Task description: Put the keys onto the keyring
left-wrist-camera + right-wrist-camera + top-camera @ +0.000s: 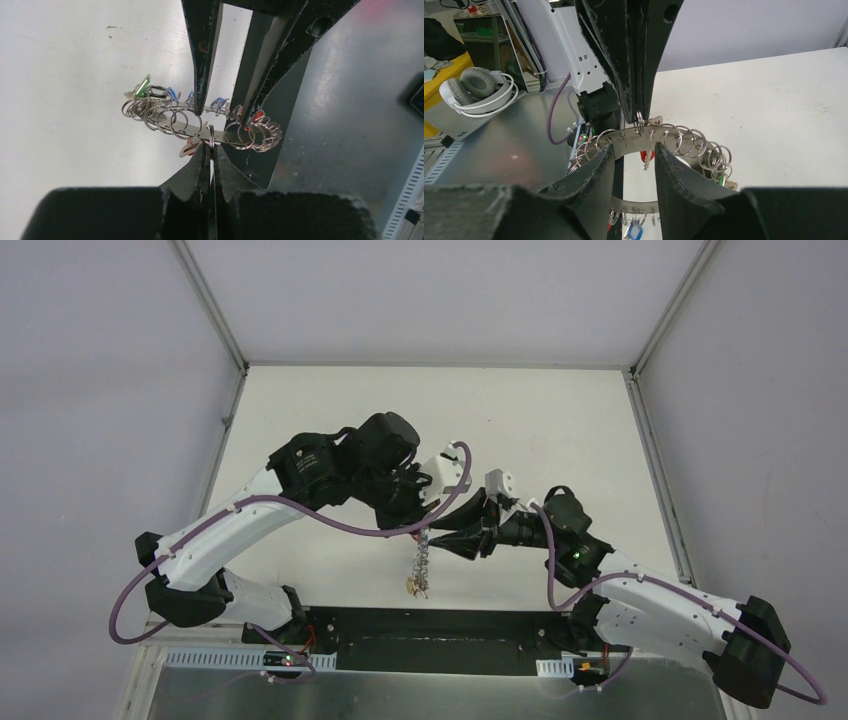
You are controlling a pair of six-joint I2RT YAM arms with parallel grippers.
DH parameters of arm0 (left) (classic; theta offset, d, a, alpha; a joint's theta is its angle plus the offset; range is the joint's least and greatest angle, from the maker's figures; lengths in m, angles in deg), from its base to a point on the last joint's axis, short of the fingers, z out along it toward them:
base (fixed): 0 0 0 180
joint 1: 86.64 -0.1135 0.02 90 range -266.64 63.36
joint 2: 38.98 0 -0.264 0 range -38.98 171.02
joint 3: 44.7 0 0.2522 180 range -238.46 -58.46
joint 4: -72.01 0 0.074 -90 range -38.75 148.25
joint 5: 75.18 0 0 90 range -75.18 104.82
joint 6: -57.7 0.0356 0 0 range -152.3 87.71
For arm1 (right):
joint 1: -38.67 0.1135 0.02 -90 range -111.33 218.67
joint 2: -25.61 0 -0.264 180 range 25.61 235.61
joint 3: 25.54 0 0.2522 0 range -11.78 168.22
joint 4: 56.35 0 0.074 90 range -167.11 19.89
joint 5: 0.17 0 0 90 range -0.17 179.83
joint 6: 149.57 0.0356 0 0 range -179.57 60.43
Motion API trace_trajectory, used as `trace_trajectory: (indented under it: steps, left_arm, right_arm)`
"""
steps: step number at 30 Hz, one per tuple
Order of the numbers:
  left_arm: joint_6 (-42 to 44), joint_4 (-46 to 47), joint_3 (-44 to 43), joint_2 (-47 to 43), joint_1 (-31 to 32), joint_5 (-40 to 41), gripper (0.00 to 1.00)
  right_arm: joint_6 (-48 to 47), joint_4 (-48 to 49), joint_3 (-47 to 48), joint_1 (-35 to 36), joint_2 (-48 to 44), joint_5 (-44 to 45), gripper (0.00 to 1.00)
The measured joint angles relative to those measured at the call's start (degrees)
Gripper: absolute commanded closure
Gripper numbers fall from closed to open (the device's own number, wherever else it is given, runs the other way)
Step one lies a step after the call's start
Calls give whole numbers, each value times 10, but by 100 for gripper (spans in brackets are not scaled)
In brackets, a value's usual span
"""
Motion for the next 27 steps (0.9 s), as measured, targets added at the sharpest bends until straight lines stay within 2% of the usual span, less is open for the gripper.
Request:
trace_trajectory:
  steps: [2,8,14,15,17,19,20,24,27]
  left_arm:
    - [2,-9,0,1,0,-1,100]
    - [4,-13,0,2,3,-2,100]
    - [5,-15,0,4,7,-3,100]
    - [6,-16,0,4,7,-3,100]
    - [6,-18,0,4,7,-3,100]
    - [6,-21,0,4,7,-5,100]
    - [7,-22,0,4,7,-5,96]
    - [8,-14,5,0,7,-5,65]
    - [5,16,26,-19,7,-4,52]
  right_arm:
    - [0,9,2,4,9,1,62]
    - [-1,30,12,12,21,3,71]
    - [-8,40,18,20,32,3,82]
    - [-9,41,18,21,33,3,85]
    - [-11,42,18,22,36,3,99]
    - [-14,43,18,22,40,3,100]
    - [-15,43,19,22,41,3,100]
    - [-15,42,19,24,42,5,100]
    - [-14,40,16,26,41,20,100]
